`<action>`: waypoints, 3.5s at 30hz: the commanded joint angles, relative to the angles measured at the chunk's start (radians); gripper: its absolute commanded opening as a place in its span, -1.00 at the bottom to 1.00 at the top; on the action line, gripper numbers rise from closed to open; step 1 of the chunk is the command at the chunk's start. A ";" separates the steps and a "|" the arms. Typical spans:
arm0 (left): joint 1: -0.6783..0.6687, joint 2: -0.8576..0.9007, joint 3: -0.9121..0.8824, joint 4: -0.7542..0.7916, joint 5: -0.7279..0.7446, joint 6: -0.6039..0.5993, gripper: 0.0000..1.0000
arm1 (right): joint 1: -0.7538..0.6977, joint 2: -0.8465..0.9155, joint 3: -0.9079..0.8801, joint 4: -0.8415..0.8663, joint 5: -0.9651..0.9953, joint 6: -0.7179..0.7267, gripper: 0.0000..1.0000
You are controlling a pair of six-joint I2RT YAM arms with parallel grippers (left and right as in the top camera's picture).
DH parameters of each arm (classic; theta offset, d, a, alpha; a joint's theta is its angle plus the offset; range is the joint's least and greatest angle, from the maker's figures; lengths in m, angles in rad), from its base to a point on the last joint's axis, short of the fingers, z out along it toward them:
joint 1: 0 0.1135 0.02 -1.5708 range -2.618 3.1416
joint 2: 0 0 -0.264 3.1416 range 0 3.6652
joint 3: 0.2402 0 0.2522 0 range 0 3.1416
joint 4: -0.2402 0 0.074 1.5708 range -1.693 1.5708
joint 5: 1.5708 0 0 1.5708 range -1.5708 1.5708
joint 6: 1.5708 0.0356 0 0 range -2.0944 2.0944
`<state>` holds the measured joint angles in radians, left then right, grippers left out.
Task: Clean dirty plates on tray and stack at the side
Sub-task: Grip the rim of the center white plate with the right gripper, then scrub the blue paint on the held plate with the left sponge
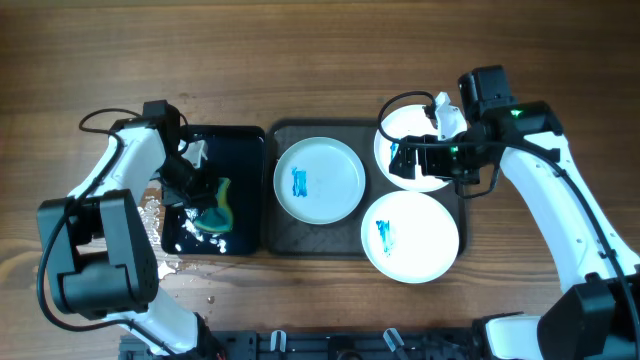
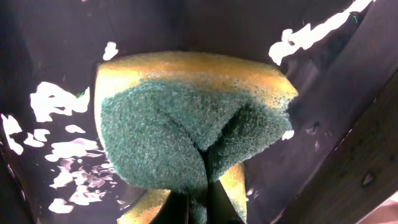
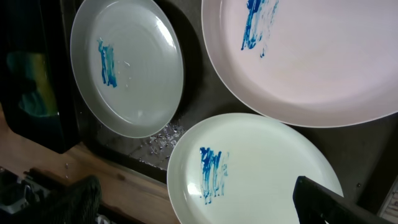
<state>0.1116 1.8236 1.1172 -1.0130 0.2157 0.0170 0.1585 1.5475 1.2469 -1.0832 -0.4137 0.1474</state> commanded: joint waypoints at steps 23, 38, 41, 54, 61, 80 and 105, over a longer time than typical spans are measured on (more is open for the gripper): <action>-0.065 -0.284 0.056 -0.001 0.034 -0.111 -0.92 | 0.239 0.121 -0.289 0.567 -0.005 0.212 -0.24; -0.065 -0.284 0.056 -0.020 0.073 -0.099 -0.92 | 0.254 0.307 -0.290 0.694 0.040 0.300 -0.91; -0.065 -0.284 0.053 0.008 0.223 0.053 -0.92 | 0.254 0.307 -0.290 0.681 0.039 0.292 -0.91; -0.221 -0.283 0.045 0.096 -0.307 -0.309 -0.92 | 0.254 0.307 -0.290 0.664 0.021 0.264 -0.92; -0.276 -0.255 0.045 0.132 0.271 -0.317 -0.92 | 0.254 0.307 -0.290 0.654 0.021 0.263 -0.92; -0.536 0.135 0.045 0.137 -0.341 -0.554 -0.92 | 0.254 0.307 -0.290 0.607 0.021 0.265 -0.91; -0.791 0.137 0.045 0.364 0.266 -0.374 -0.92 | 0.254 0.307 -0.290 0.611 0.032 0.282 -0.91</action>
<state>-0.6147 1.9167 1.1835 -0.6384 0.3553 -0.3527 0.3958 1.8267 0.9703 -0.4736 -0.4103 0.4259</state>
